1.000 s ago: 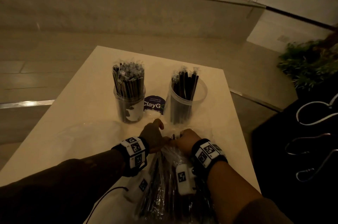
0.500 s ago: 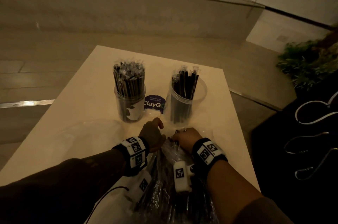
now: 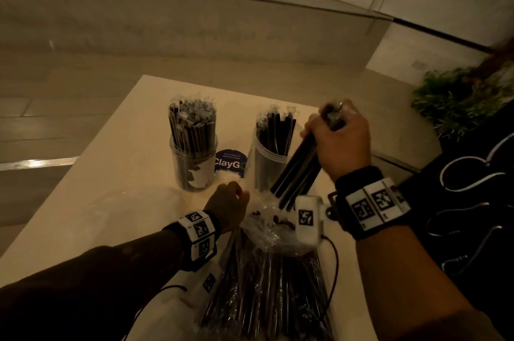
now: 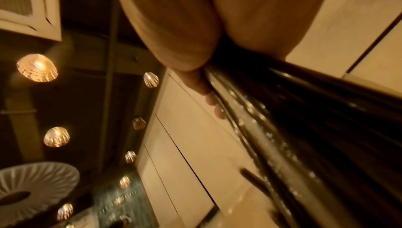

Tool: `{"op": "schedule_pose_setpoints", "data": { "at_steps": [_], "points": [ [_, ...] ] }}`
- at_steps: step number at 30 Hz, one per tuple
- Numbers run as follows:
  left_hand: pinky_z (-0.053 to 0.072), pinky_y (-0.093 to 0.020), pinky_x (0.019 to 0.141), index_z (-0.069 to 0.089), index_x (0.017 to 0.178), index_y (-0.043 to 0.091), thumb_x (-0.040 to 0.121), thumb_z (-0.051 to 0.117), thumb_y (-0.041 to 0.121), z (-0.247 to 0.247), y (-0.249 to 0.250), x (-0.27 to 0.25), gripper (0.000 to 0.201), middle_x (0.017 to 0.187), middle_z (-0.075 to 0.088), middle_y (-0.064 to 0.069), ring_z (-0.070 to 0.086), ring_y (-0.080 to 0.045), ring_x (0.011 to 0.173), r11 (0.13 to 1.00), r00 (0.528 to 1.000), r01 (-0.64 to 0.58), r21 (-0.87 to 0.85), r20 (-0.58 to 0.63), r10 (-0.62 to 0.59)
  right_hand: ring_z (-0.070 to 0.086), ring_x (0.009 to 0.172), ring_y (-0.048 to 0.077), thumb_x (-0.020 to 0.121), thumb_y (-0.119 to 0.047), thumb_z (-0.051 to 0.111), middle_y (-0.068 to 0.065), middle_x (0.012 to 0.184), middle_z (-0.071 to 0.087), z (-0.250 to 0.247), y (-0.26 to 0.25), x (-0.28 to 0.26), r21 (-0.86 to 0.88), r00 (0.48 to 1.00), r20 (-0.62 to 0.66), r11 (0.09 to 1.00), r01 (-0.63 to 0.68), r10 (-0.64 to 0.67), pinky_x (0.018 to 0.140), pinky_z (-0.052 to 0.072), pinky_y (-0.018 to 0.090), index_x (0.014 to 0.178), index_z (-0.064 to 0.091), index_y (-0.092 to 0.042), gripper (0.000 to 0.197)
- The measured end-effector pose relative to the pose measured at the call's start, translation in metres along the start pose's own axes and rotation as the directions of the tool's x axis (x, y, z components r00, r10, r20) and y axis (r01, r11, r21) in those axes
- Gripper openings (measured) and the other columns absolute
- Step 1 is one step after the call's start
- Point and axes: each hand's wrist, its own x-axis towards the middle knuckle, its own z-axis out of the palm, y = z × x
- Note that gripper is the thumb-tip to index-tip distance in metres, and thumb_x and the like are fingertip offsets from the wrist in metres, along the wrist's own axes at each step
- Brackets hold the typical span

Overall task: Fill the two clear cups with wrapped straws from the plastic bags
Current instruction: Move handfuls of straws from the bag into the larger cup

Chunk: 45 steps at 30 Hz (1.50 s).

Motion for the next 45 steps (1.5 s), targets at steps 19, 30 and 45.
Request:
{"op": "schedule_pose_setpoints", "data": {
  "at_steps": [19, 30, 45],
  "points": [
    [0.051, -0.029, 0.053, 0.056, 0.081, 0.012, 0.082, 0.07, 0.011, -0.058, 0.08, -0.016, 0.013, 0.061, 0.058, -0.004, 0.058, -0.016, 0.051, 0.925, 0.935, -0.195, -0.327, 0.222, 0.275, 0.049, 0.126, 0.023, 0.093, -0.043, 0.038, 0.007, 0.136, 0.054, 0.026, 0.001, -0.004, -0.375, 0.908, 0.357, 0.856, 0.355, -0.219, 0.104, 0.038, 0.028, 0.134, 0.052, -0.012, 0.053],
    [0.053, -0.034, 0.061, 0.058, 0.08, 0.018, 0.09, 0.06, 0.022, -0.049, 0.088, -0.007, 0.011, 0.065, 0.056, 0.0, 0.054, -0.016, 0.056, 0.873, 0.929, -0.317, -0.371, 0.063, 0.365, 0.06, 0.11, 0.009, 0.082, -0.034, 0.071, -0.002, 0.121, 0.062, 0.03, 0.017, -0.019, 0.107, 0.999, 0.019, 0.993, -0.047, 0.046, 0.088, 0.05, 0.023, 0.12, 0.053, -0.02, 0.043],
    [0.037, -0.027, 0.074, 0.057, 0.114, 0.017, 0.082, 0.067, 0.034, -0.054, 0.074, 0.032, 0.038, 0.104, 0.052, -0.005, 0.052, -0.024, 0.093, 0.919, 0.926, -0.355, 0.17, -0.069, 0.371, 0.066, 0.062, 0.014, 0.082, -0.005, 0.065, 0.004, 0.067, 0.067, 0.02, -0.025, 0.049, 0.187, 0.937, -0.348, 0.977, 0.101, -0.03, 0.063, 0.057, 0.027, 0.087, 0.066, 0.006, 0.012]
  ]
}}
